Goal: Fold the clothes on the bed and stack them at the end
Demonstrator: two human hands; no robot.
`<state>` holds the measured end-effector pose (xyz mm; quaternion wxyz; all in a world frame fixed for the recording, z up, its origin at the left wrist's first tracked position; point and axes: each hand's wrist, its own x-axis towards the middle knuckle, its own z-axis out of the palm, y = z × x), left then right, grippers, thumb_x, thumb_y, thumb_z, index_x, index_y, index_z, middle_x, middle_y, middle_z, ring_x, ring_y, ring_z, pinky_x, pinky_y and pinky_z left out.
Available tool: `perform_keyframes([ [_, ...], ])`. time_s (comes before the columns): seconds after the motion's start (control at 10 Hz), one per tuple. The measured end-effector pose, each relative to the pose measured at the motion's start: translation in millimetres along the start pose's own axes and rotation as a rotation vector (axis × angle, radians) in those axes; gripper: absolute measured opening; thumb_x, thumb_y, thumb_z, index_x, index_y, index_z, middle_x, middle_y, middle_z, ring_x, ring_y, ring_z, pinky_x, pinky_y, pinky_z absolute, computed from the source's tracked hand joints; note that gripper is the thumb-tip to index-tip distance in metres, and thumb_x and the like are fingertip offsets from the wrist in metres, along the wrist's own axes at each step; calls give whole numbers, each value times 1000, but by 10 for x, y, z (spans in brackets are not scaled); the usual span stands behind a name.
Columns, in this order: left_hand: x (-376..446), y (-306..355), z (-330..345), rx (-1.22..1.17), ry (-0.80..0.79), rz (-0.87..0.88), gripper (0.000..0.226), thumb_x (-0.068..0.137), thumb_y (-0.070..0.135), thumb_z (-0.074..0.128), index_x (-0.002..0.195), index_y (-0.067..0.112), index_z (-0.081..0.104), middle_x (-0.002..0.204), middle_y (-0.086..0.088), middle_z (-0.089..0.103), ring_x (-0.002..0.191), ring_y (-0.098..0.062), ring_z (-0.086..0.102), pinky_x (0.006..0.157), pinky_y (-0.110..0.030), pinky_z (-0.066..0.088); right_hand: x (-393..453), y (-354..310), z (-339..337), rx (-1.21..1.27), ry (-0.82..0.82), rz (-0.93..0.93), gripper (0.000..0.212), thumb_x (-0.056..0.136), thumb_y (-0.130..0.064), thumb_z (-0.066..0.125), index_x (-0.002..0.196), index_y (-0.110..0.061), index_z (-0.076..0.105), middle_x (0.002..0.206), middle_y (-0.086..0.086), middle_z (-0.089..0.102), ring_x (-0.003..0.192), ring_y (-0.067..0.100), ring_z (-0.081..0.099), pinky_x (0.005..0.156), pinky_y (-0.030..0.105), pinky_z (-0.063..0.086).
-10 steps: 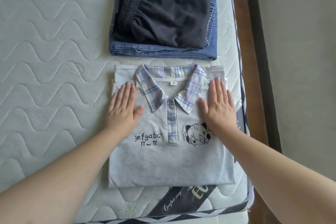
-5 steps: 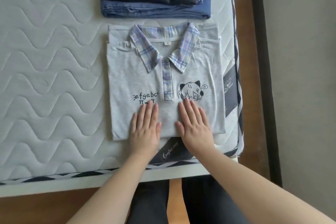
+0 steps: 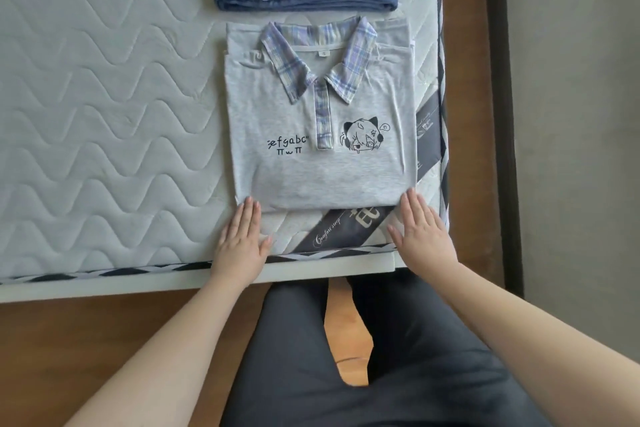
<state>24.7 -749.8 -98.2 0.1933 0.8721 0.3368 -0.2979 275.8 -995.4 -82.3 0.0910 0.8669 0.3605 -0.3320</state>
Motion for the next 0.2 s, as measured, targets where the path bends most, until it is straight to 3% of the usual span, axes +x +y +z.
perform_keyframes([
  [0.1, -239, -96, -145, 57, -139, -23, 66, 102, 35, 36, 158, 16, 7, 166, 2, -6, 151, -15, 11, 121, -36, 16, -199, -67, -233, -23, -123, -47, 65, 104, -48, 20, 156, -10, 14, 164, 5, 15, 152, 19, 7, 122, 34, 8],
  [0.2, -565, -34, -382, 19, -102, -23, 60, 100, 29, 41, 156, 16, 20, 164, -1, 16, 148, -20, 22, 118, -37, 23, -471, -175, -502, -33, -70, -117, 52, 103, -41, 31, 148, -16, 32, 150, 2, 40, 142, 20, 30, 113, 33, 23],
])
